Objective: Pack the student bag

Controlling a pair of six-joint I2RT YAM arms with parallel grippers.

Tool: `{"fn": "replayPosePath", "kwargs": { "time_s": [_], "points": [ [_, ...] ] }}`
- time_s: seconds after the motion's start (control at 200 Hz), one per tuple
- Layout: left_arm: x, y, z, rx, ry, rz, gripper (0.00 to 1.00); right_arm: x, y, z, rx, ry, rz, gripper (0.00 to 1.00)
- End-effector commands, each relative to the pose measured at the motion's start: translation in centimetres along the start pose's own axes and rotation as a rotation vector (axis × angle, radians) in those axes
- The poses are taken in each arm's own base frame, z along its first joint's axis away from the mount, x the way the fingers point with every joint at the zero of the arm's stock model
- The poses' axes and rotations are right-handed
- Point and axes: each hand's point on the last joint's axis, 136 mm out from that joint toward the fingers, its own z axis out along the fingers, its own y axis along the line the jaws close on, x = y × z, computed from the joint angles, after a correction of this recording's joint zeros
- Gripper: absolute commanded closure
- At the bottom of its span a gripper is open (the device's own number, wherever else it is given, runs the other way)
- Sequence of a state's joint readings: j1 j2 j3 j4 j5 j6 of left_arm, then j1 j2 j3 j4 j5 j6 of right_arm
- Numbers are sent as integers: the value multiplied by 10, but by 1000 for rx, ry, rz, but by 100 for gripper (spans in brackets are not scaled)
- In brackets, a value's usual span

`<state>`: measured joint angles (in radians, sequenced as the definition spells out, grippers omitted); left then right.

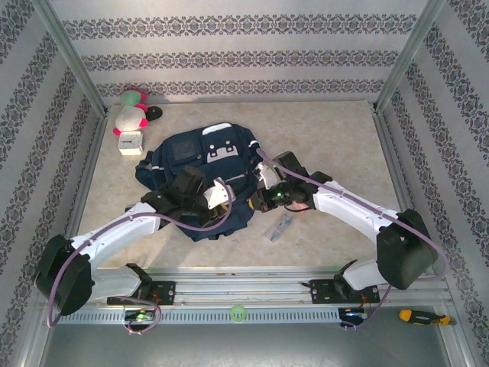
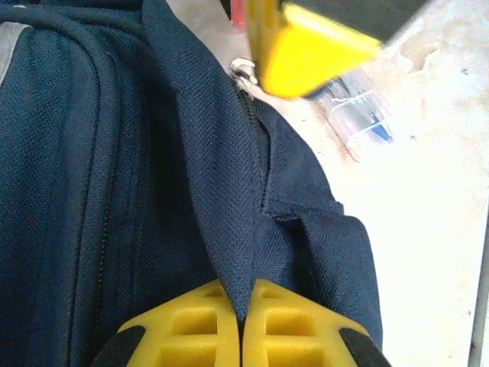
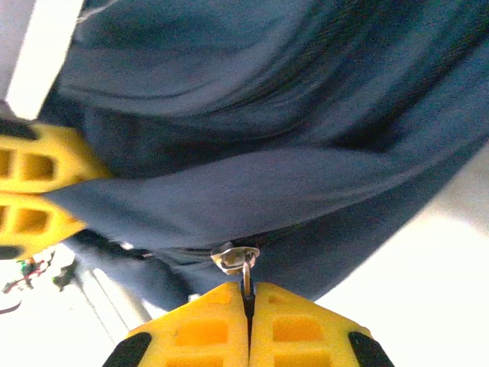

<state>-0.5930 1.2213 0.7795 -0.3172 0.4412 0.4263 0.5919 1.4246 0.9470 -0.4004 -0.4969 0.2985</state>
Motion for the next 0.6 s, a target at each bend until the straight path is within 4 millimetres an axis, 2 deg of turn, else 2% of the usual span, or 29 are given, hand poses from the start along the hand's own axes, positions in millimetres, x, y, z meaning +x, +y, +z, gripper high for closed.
{"fn": "replayPosePath", "kwargs": {
  "time_s": [0.0, 0.09, 0.235, 0.43, 0.595],
  "points": [
    [-6, -18, -19, 91, -21, 14, 100, -14, -32, -10, 160, -69, -40, 100],
    [-12, -29, -25, 146, -57, 25, 100, -26, -41, -10, 199, -125, -54, 100],
    [-18, -44, -36, 217, -89, 67, 100, -53, -68, -13, 211, -245, -19, 100],
    [-24, -69, -56, 322, -142, 152, 100, -93, -113, 2, 153, -350, 95, 100],
    [-15, -86, -66, 402, -127, 193, 100, -122, -143, 8, 179, -439, 149, 100]
  ]
}}
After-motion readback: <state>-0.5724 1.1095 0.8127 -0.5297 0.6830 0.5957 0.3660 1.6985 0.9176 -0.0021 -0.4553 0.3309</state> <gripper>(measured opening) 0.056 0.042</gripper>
